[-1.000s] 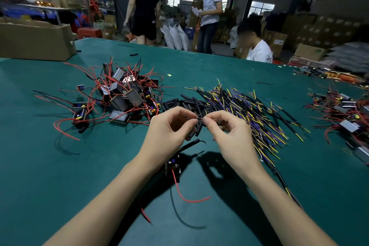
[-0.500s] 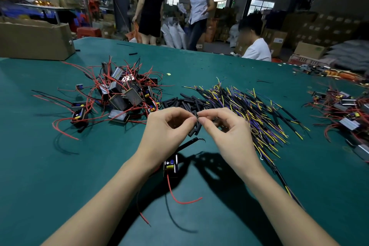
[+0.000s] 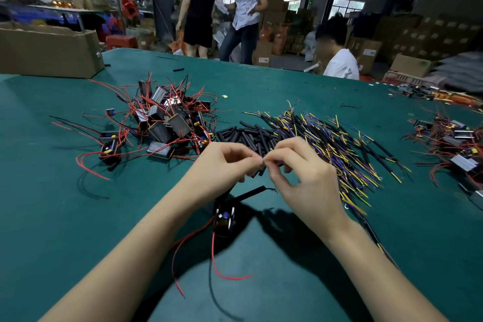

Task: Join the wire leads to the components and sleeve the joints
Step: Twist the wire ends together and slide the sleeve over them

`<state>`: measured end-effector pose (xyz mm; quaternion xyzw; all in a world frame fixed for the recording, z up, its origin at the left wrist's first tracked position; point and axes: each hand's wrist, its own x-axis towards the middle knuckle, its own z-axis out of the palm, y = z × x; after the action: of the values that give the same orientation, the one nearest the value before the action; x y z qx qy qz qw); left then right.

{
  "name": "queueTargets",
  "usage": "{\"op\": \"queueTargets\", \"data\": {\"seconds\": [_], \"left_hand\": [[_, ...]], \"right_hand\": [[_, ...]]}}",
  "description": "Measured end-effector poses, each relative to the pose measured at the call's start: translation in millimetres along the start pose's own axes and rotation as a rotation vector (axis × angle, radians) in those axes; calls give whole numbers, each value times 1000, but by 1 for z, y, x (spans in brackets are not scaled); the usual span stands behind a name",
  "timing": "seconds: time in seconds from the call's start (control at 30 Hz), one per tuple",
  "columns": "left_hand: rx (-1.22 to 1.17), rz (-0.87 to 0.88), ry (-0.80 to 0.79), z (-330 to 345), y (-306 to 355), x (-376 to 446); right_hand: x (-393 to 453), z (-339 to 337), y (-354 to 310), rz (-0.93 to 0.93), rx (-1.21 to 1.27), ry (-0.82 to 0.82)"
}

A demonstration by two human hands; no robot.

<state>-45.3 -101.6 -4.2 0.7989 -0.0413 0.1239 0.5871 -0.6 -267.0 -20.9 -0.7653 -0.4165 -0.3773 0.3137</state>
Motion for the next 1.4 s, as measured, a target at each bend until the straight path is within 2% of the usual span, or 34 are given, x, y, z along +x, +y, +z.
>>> {"op": "queueTargets", "data": {"seconds": [0.13,0.33,0.4,0.47,0.53,0.6,0.67,0.7,0.77,0.87,0.97,1.07,1.13,1.23,1.3,1.33,1.4], "left_hand": [[385,400,102,8,-3,-4],[714,563,196,5,-4,-6],[707,530,224,6,-4,-6],[558,430,198,8,-4,-6],[371,263,139,9,-3,-3],[180,71,49,8,-2,1],[91,-30,-5,4,-2,3],[102,-6,-5,3,-2,2],[252,161,44,4,-5,0],[655,407,129,7,-7,-6],[920,551,200,6,-6,-7],[1023,569,216,7,-4,-6],[867,456,204,10,-3,-7],[372,190,148,12,-2,-4],[135,16,69,8,-1,0],[86,-39,41,6,-1,1],[158,-22,20,5,-3,1]], "right_hand": [[2,-1,3,257,210,-96],[6,0,0,363,306,-96],[6,-1,0,324,271,-98],[4,-3,0,207,124,-94],[3,-4,0,2,-125,-37],[3,-4,1,-169,-269,15],[3,-2,-1,-163,-256,16],[3,-1,-3,-87,-200,-5],[2,0,-4,117,-44,-68],[2,0,0,311,153,-137],[4,2,-1,397,223,-165],[5,1,-2,405,253,-162],[4,-1,-2,335,199,-167],[3,-2,-7,93,-98,-99],[2,0,-9,-74,-224,-30],[1,0,-9,-110,-238,-16],[0,1,-10,-18,-171,-51]]}}
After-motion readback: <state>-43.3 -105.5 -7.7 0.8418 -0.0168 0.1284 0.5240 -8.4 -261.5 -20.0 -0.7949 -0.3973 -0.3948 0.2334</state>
